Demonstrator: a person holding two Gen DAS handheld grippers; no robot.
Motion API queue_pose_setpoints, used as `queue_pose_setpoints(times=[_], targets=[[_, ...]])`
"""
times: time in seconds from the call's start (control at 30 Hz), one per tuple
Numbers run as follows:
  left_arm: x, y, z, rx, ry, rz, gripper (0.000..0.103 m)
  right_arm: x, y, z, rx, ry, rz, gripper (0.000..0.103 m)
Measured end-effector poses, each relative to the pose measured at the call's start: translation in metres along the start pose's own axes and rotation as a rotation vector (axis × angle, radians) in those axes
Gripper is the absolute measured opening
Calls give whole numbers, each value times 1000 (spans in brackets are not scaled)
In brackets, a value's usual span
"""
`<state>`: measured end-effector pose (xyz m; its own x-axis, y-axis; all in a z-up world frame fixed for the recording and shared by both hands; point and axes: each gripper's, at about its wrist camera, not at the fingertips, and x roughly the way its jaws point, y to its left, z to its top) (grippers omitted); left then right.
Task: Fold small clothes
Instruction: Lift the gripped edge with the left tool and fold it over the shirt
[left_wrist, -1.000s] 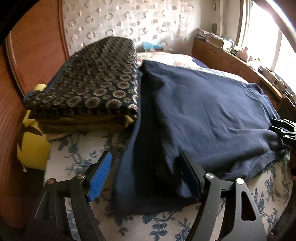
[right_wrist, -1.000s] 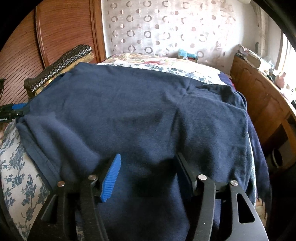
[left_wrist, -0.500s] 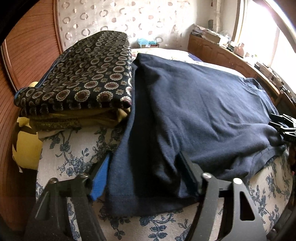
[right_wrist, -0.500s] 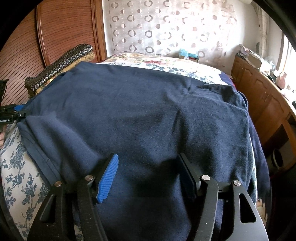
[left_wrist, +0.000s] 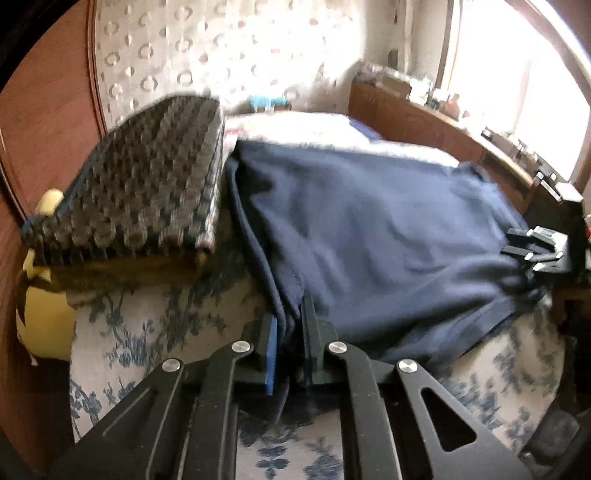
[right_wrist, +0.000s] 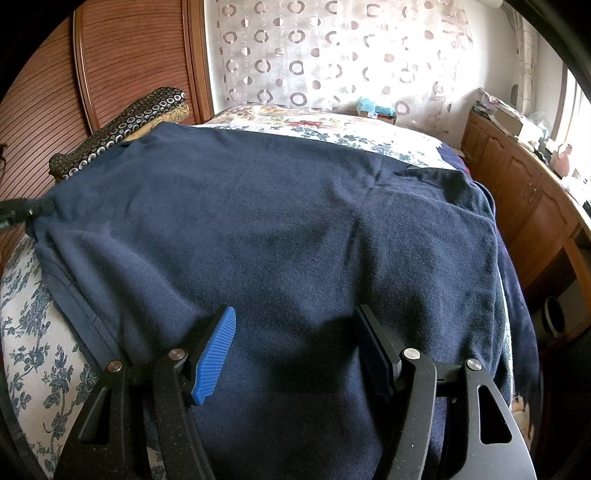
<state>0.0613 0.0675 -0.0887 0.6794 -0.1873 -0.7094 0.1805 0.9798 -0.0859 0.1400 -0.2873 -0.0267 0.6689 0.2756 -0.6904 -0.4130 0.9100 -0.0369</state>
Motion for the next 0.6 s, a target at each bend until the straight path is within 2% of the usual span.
queue_pose_setpoints(times=[0.2, 0.6], targets=[[-22, -22, 21, 28, -91, -33, 11, 0, 0, 0, 1, 0, 1, 68], [-30, -57, 57, 58, -172, -89, 11, 0, 0, 0, 1, -2, 3, 68]])
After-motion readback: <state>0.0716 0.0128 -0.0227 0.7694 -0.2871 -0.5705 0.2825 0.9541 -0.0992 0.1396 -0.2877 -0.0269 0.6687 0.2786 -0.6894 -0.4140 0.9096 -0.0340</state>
